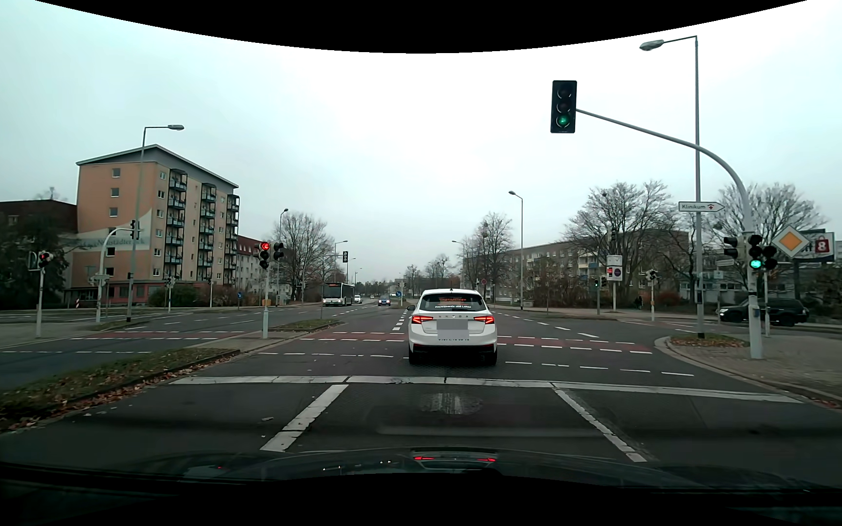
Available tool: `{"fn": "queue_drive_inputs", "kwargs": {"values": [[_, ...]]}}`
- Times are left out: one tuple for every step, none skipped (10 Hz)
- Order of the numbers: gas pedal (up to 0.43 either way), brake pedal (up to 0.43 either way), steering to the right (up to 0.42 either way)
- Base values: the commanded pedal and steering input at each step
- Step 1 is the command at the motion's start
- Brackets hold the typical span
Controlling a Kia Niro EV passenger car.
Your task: Follow the waypoints while adhering to traffic rules and regulations
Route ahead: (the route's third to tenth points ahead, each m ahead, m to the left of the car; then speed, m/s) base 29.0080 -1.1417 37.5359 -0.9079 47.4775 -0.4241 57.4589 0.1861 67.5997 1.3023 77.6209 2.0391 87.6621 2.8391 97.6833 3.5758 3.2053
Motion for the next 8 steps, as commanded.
{"fn": "queue_drive_inputs", "kwargs": {"values": [[0.398,0.0,-0.006],[0.398,0.0,-0.005],[0.39,0.0,-0.005],[0.378,0.0,-0.005],[0.358,0.0,-0.006],[0.339,0.0,-0.006],[0.339,0.0,-0.008],[0.331,0.0,-0.01]]}}
